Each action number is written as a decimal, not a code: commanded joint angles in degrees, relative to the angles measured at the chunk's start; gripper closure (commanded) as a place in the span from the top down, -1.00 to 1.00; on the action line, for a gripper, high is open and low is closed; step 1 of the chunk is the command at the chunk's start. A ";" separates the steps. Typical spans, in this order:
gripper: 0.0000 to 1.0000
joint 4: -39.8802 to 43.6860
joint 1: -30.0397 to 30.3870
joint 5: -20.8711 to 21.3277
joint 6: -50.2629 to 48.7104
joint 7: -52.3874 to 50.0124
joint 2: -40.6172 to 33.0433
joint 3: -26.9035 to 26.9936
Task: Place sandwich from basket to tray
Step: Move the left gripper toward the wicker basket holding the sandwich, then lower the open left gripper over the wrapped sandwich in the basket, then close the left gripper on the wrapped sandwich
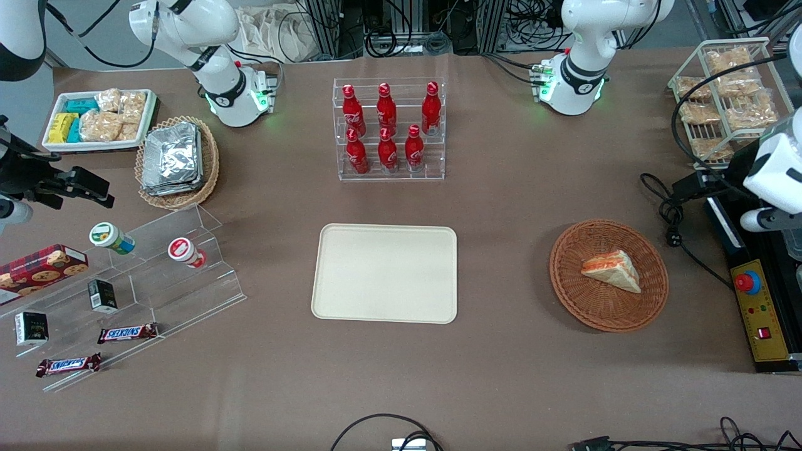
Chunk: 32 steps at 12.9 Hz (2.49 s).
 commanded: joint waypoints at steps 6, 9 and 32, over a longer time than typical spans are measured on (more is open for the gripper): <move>1.00 -21.86 0.35 0.81 26.83 -42.94 0.28 0.15; 1.00 -29.87 0.35 1.96 38.97 -49.01 2.82 0.50; -1.00 -29.98 -0.18 10.31 44.21 -51.72 7.95 -0.11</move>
